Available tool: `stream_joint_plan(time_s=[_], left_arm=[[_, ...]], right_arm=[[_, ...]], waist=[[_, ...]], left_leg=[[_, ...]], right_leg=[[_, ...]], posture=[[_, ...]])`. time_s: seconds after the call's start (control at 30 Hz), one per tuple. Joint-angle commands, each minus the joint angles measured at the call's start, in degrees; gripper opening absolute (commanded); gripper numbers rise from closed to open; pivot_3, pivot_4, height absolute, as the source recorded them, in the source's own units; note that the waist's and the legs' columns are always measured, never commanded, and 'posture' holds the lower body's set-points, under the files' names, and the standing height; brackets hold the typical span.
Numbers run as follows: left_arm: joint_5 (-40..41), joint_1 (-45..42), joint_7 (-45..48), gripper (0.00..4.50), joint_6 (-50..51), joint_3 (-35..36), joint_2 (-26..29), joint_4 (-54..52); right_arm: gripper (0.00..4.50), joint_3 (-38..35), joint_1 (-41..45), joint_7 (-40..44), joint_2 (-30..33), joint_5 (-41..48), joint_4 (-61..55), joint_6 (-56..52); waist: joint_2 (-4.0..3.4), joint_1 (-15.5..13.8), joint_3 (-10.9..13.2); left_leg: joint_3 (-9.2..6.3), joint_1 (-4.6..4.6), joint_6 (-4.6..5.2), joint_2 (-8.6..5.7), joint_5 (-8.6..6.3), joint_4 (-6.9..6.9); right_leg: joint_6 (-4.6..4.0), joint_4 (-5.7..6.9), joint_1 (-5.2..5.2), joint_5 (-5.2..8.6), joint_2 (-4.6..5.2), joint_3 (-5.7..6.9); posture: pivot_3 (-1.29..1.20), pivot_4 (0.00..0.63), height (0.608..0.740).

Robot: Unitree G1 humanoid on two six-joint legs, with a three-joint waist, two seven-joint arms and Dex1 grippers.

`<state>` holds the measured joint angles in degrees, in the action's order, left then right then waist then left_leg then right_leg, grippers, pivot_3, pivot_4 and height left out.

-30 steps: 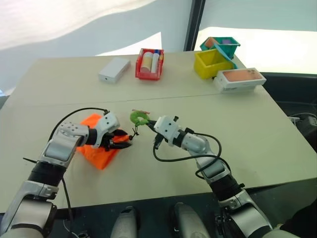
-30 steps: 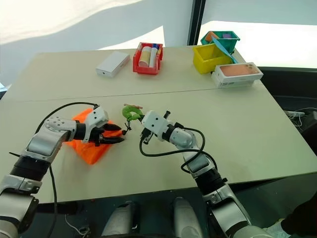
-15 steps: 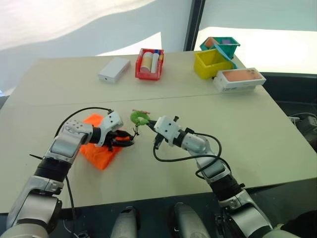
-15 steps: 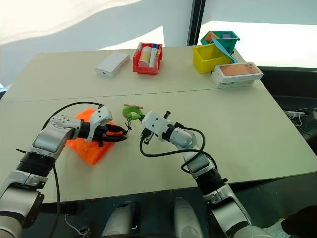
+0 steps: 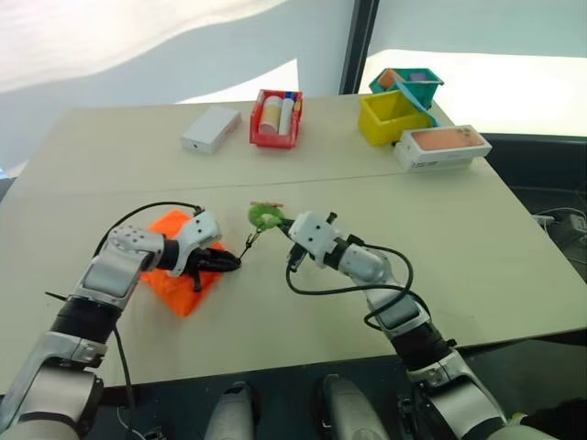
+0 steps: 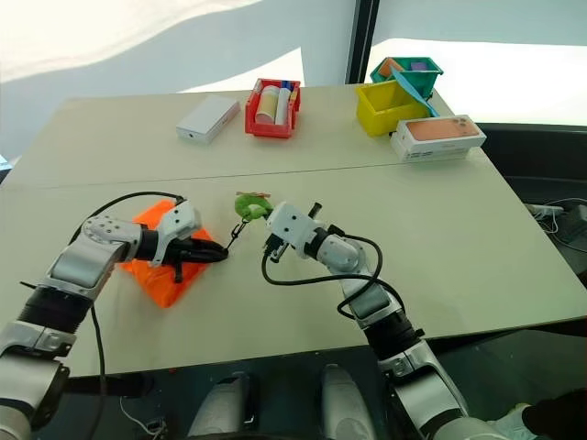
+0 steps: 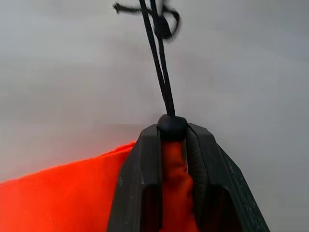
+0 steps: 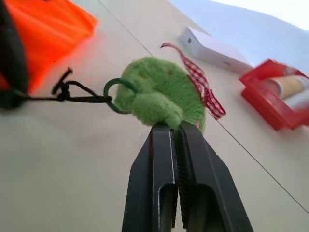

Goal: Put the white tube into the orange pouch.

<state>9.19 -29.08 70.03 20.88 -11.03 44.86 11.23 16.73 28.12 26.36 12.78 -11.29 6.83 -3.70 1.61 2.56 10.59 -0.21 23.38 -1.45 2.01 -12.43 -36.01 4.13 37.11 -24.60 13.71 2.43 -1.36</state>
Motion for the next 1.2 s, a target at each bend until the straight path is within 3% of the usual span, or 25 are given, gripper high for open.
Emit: stream_joint_plan(time_s=[0.03, 0.27, 0.3, 0.4, 0.5, 0.53, 0.7, 0.8, 1.07, 1.2], left_arm=[[-0.15, 2.51, 0.69, 0.20, -0.62, 2.11, 2.83, -1.10], [1.85, 6.15, 0.70, 0.20, -0.24, 4.87, 3.91, -3.39], [2.75, 6.57, 1.11, 1.24, 0.53, 5.34, 3.84, -3.93], [6.01, 8.82, -0.44, 2.55, 3.26, 8.82, 3.35, -7.05], [9.35, 11.90, -6.25, 4.11, 4.42, 15.99, 1.62, -10.55], [11.74, 13.03, -8.05, 4.12, 5.88, 19.23, 0.74, -11.89], [18.75, 21.46, -15.39, 4.12, 8.93, 32.81, -2.84, -18.17], [18.79, 26.89, -21.68, 4.12, 7.69, 39.54, -5.39, -19.82], [14.37, 38.83, -33.21, 4.12, -0.15, 44.58, -13.37, -21.44], [15.93, 42.27, -34.22, 4.12, -0.59, 44.16, -15.53, -23.43]], right_arm=[[0.00, -2.59, 0.59, -2.55, 0.98, -0.92, -1.66, -1.04], [0.00, -1.54, 0.34, -1.18, 0.88, -0.85, -1.98, -3.00], [0.00, -1.32, 0.25, -0.36, 0.73, -0.28, -2.31, -3.36], [0.97, 0.25, -0.38, 2.61, 1.20, 0.15, -3.97, -3.41], [2.58, 0.57, -2.47, 6.00, 1.83, 2.34, -6.57, -2.74], [3.02, 0.54, -3.38, 7.17, 2.57, 2.91, -7.50, -2.34], [3.02, -3.19, -8.39, 10.95, 5.83, 8.22, -11.55, -1.88], [3.02, -7.52, -11.86, 13.90, 7.99, 14.38, -13.55, -3.33], [3.02, -15.93, -15.72, 20.52, 11.50, 27.80, -11.99, -8.32], [3.02, -16.99, -14.30, 20.71, 11.45, 29.10, -10.16, -9.00]], waist=[[0.00, -0.01, 0.00], [-0.01, -0.07, 0.00], [-0.01, -0.01, 0.00], [-0.01, 0.02, 0.01], [-0.01, -0.01, 0.01], [-0.01, -0.08, 0.01], [0.00, -0.14, 0.01], [0.00, -0.19, 0.01], [0.03, -0.42, 0.01], [0.04, -0.39, 0.00]], left_leg=[[0.00, 0.00, 0.00, -0.01, 0.00, 0.00], [0.01, 0.00, 0.00, 0.00, 0.00, 0.00], [0.01, 0.00, 0.00, 0.00, 0.00, 0.00], [0.01, 0.00, 0.01, 0.01, 0.00, 0.01], [0.00, 0.01, 0.01, 0.02, 0.00, 0.03], [0.00, 0.00, 0.01, 0.02, 0.00, 0.03], [0.00, 0.03, 0.00, 0.00, -0.01, 0.00], [-0.01, 0.02, 0.00, -0.02, -0.01, -0.01], [0.04, -0.03, -0.02, -0.02, -0.02, -0.03], [0.03, -0.02, -0.03, -0.02, -0.03, -0.04]], right_leg=[[0.00, 0.00, 0.00, 0.00, 0.00, 0.00], [-0.02, -0.01, 0.00, 0.01, 0.01, 0.00], [-0.02, -0.01, 0.00, 0.01, 0.01, 0.00], [-0.01, -0.01, 0.00, 0.02, 0.01, 0.00], [-0.01, -0.01, -0.01, 0.02, 0.01, 0.01], [-0.01, -0.01, -0.01, 0.02, 0.01, 0.00], [0.01, -0.03, 0.00, 0.03, 0.09, 0.02], [0.00, -0.04, 0.02, 0.04, 0.13, 0.02], [-0.06, -0.16, 0.10, 0.05, 0.23, 0.01], [-0.08, -0.19, 0.10, 0.04, 0.24, 0.02]], posture=[[0.00, 0.150, 0.740], [0.00, 0.150, 0.740], [0.00, 0.150, 0.740], [0.00, 0.150, 0.740], [0.00, 0.150, 0.740], [0.00, 0.150, 0.740], [0.00, 0.150, 0.740], [0.00, 0.150, 0.740], [0.00, 0.150, 0.740], [0.00, 0.150, 0.740]])
